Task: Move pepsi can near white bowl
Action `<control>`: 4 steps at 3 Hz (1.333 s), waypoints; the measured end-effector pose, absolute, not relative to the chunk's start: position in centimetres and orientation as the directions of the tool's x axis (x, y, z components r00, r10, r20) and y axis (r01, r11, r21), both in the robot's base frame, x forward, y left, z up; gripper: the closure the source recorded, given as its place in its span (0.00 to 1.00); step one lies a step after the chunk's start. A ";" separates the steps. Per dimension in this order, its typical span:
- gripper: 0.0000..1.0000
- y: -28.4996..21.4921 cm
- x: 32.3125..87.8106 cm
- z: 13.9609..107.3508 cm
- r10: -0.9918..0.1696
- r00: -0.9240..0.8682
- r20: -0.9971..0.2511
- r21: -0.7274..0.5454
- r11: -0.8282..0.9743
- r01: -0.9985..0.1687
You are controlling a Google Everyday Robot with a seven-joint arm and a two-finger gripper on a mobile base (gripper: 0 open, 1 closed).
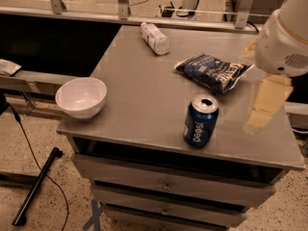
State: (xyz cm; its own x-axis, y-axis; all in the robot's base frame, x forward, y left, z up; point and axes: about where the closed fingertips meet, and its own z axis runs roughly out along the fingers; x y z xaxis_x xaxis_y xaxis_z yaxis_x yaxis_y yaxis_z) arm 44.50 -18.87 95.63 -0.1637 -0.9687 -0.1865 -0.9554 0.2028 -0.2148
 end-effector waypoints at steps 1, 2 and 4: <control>0.00 -14.7 45.1 93.2 -0.985 -0.070 -0.158 -0.171 0.097 -0.981; 0.00 -10.8 45.4 91.2 -0.990 0.023 -0.139 -0.131 -0.005 -0.991; 0.41 -10.5 45.5 91.6 -0.989 0.027 -0.144 -0.148 -0.005 -0.989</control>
Offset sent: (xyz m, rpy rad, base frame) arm 0.0098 0.1247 -0.0704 -0.0687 0.1594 0.3281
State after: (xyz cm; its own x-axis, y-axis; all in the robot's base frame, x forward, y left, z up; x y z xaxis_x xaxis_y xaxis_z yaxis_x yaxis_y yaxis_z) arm 45.52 -10.51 91.58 0.0269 -0.9892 -0.1439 -0.9889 -0.0054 -0.1482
